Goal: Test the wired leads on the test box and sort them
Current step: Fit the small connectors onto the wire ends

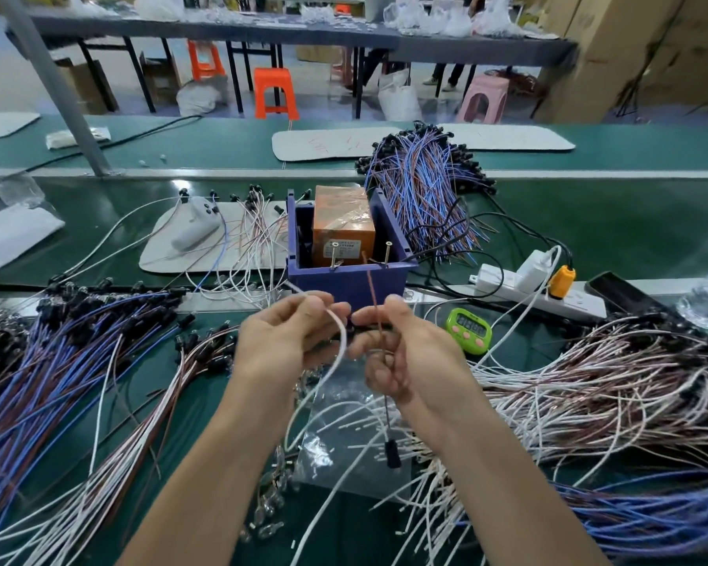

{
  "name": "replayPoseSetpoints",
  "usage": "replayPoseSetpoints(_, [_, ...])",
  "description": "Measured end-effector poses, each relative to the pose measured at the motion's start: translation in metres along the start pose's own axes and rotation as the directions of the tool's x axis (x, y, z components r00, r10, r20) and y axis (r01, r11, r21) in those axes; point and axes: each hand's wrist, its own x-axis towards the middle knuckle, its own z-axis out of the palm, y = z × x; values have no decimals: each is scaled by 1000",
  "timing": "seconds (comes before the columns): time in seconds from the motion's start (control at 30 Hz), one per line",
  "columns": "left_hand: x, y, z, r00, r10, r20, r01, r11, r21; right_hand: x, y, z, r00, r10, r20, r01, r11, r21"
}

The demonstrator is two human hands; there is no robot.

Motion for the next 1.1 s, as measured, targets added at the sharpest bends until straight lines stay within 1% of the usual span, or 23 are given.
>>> replayPoseSetpoints(0.07, [9, 9, -11, 999, 7, -46, -9, 998, -55, -1, -9, -10, 999, -37, -13, 36, 998, -57])
replayPoseSetpoints(0.1, [13, 13, -17, 997, 25, -70, -27, 999, -36, -1, -15, -15, 998, -61, -13, 60, 993, -104])
replayPoseSetpoints(0.13, [19, 17, -23, 995, 48, -92, -45, 999, 29, -1, -20, -19, 996, -89, -12, 86, 985, -152])
replayPoseSetpoints(0.17, [23, 20, -28, 992, 72, -107, -58, 989, 134, -1, -26, -22, 992, -122, -12, 117, 974, -195])
replayPoseSetpoints(0.2, [26, 23, -32, 988, 104, -117, -67, 956, 285, 0, -33, -25, 987, -158, -15, 150, 961, -232])
replayPoseSetpoints(0.23, [29, 25, -36, 981, 150, -125, -76, 884, 461, 2, -39, -28, 980, -196, -21, 183, 946, -267])
replayPoseSetpoints(0.27, [31, 27, -40, 971, 207, -121, -90, 781, 619, 3, -46, -30, 972, -232, -29, 212, 928, -307])
replayPoseSetpoints(0.3, [31, 28, -44, 961, 260, -98, -109, 676, 729, 4, -51, -32, 962, -269, -40, 237, 903, -358])
replayPoseSetpoints(0.4, [28, 30, -47, 928, 370, -31, -153, 457, 876, 11, -65, -40, 924, -371, -94, 268, 803, -533])
replayPoseSetpoints(0.47, [25, 30, -42, 887, 462, -8, -146, 296, 944, 17, -70, -45, 893, -435, -115, 259, 706, -659])
replayPoseSetpoints(0.5, [25, 30, -39, 865, 501, 4, -145, 243, 959, 20, -72, -47, 879, -463, -111, 251, 648, -719])
replayPoseSetpoints(0.53, [25, 30, -36, 851, 525, 15, -154, 222, 963, 22, -72, -48, 867, -487, -103, 242, 594, -767])
replayPoseSetpoints(0.6, [27, 29, -33, 844, 535, 41, -194, 233, 953, 24, -72, -47, 853, -513, -92, 233, 534, -813])
replayPoseSetpoints(0.7, [31, 29, -30, 854, 515, 69, -240, 273, 931, 27, -67, -45, 863, -498, -86, 232, 541, -808])
replayPoseSetpoints(0.83, [38, 26, -26, 865, 494, 89, -316, 399, 861, 32, -65, -41, 867, -491, -89, 221, 537, -814])
replayPoseSetpoints(0.87, [41, 26, -25, 865, 494, 91, -324, 411, 852, 33, -65, -41, 865, -493, -87, 218, 527, -821])
replayPoseSetpoints(0.97, [50, 23, -22, 839, 537, 88, -338, 388, 857, 35, -68, -39, 860, -507, -67, 223, 490, -843])
replayPoseSetpoints(1.1, [62, 19, -16, 762, 640, 97, -374, 314, 873, 36, -75, -40, 837, -546, -40, 230, 417, -879])
